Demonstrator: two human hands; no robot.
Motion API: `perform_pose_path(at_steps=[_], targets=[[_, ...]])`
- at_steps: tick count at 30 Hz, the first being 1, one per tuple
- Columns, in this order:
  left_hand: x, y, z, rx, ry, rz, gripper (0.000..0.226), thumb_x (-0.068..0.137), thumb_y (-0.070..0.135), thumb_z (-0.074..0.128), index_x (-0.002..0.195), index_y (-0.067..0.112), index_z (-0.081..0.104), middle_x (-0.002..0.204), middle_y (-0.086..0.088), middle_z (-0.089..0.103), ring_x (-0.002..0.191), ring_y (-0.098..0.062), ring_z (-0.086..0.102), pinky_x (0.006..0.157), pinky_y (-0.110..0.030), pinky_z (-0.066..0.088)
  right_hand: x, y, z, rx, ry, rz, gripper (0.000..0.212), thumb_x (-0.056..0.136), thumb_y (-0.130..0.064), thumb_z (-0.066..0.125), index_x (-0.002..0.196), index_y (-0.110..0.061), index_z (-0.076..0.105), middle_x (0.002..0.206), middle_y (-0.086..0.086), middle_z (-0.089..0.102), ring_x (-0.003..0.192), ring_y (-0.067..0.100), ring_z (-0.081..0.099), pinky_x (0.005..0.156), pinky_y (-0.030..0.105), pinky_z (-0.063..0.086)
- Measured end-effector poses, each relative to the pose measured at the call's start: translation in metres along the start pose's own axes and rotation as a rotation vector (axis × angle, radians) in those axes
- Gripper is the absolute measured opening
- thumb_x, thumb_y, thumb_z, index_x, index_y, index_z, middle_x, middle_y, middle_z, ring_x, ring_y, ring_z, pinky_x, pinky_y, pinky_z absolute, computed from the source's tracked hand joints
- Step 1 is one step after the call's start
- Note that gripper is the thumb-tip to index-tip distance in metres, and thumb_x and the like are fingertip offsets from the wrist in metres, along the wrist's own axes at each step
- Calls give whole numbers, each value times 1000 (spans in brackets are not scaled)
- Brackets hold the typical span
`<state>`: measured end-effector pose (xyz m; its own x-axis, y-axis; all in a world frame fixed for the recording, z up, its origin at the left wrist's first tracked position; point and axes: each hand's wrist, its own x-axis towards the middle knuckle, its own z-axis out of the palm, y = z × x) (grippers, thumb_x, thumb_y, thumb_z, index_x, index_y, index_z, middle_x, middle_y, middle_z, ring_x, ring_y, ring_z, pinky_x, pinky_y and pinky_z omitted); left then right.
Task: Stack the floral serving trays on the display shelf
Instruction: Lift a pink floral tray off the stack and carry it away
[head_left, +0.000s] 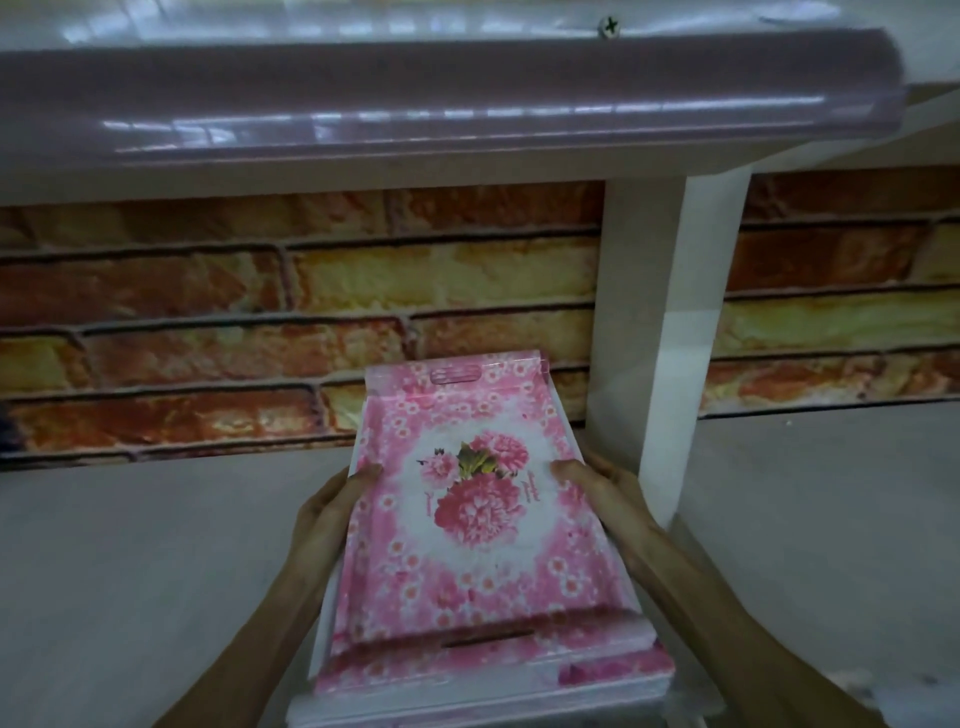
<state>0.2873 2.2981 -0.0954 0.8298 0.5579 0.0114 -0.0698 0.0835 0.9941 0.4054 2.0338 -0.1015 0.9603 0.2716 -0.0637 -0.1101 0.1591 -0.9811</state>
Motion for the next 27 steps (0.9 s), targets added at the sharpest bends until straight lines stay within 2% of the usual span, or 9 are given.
perform_pose_path(at_steps=[6,8,11,14,17,19,24,27], targets=[[9,-2,1,17,3,-16,23,84,32,71,103,20,74,87,-4,78,73,-18,75,61,-26,54,3,0,1,-17,8,13,37,80,-19,77,116,-14,68,92,11,78,80,31,75,72,38,61],[10,-2,1,23,5,-25,20,83,33,71,101,22,73,82,0,78,71,-17,75,56,-24,55,4,-1,2,-33,13,7,35,80,-19,76,114,-14,69,91,10,78,79,30,75,70,36,61],[12,-6,1,33,9,-30,19,85,32,70,101,22,72,75,7,77,65,-11,73,48,-16,53,6,1,1,-66,20,14,30,80,-21,76,109,-15,71,88,9,78,77,28,76,69,35,61],[11,-9,2,48,20,-29,19,87,30,67,104,22,69,62,19,72,55,4,68,45,-10,49,7,4,1,-73,21,34,26,80,-20,76,105,-15,72,88,10,78,79,30,75,74,38,61],[13,-15,2,62,42,-35,27,88,30,66,112,19,68,56,23,68,52,9,64,54,-14,46,10,10,0,-91,14,58,24,81,-22,76,104,-18,73,87,10,78,80,30,75,80,41,61],[17,-17,1,64,53,-40,31,88,30,66,115,17,68,56,23,68,51,10,64,57,-15,44,12,10,0,-100,8,65,24,80,-24,76,104,-20,72,87,8,78,79,28,76,80,41,60],[21,-20,0,87,46,-42,30,88,32,66,114,17,69,58,20,70,53,6,66,48,-9,46,16,11,0,-121,6,61,26,81,-25,75,105,-20,71,87,7,78,79,28,76,77,38,61],[23,-20,-1,99,29,-29,33,87,36,65,115,17,69,71,13,72,65,-2,68,55,-14,48,15,11,-1,-122,-10,52,27,82,-32,75,107,-23,70,87,4,78,79,25,76,73,34,60]])
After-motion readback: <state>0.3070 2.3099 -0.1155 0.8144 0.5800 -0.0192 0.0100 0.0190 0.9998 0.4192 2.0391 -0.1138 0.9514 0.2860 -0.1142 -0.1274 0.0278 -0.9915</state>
